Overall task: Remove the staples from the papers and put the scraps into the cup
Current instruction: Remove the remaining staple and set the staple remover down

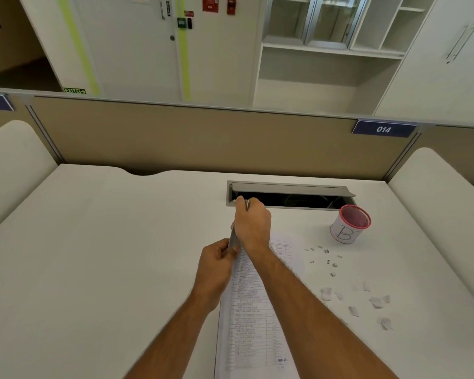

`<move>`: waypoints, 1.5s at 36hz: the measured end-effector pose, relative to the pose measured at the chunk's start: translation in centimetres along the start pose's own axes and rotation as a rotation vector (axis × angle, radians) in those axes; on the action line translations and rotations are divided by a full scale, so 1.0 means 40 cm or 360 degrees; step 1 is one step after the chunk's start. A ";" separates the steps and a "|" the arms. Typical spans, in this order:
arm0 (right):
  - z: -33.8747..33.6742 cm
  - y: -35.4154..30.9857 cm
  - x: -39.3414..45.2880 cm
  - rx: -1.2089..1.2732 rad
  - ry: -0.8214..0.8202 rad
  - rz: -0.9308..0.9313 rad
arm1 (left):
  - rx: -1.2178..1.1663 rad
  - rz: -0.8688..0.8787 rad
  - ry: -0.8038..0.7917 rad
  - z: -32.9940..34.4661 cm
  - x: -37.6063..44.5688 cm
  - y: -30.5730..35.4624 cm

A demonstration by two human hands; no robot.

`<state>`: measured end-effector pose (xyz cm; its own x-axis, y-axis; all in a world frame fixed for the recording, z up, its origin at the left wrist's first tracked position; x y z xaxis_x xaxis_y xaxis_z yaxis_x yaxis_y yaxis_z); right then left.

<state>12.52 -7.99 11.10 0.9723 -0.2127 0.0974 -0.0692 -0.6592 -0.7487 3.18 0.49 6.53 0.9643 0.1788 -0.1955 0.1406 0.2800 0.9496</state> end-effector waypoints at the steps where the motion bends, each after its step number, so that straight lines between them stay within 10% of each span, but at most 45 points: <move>1: -0.001 0.000 0.001 0.0000 0.0003 0.0002 | 0.0000 0.0001 -0.0008 0.000 0.000 0.000; 31: 0.007 0.011 0.015 -0.0064 0.0093 0.0060 | 0.0155 0.0050 -0.0090 0.016 0.010 -0.008; 54: -0.052 0.077 0.086 0.1073 0.0073 0.0730 | 0.0061 -0.0162 0.0136 -0.056 0.077 0.001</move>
<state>15.20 -12.28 10.49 0.8689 -0.3947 -0.2988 -0.2946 0.0730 -0.9528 5.64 3.18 5.42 0.9221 0.2317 -0.3098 0.2467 0.2647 0.9322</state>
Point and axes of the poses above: each hand's wrist, its own x-axis towards the middle knuckle, its own z-axis out of the palm, y = z × x, the point moved 4 cm from there along x, towards the middle knuckle, and after that the axes turned 14 degrees about -x, right-handed, at the moved point
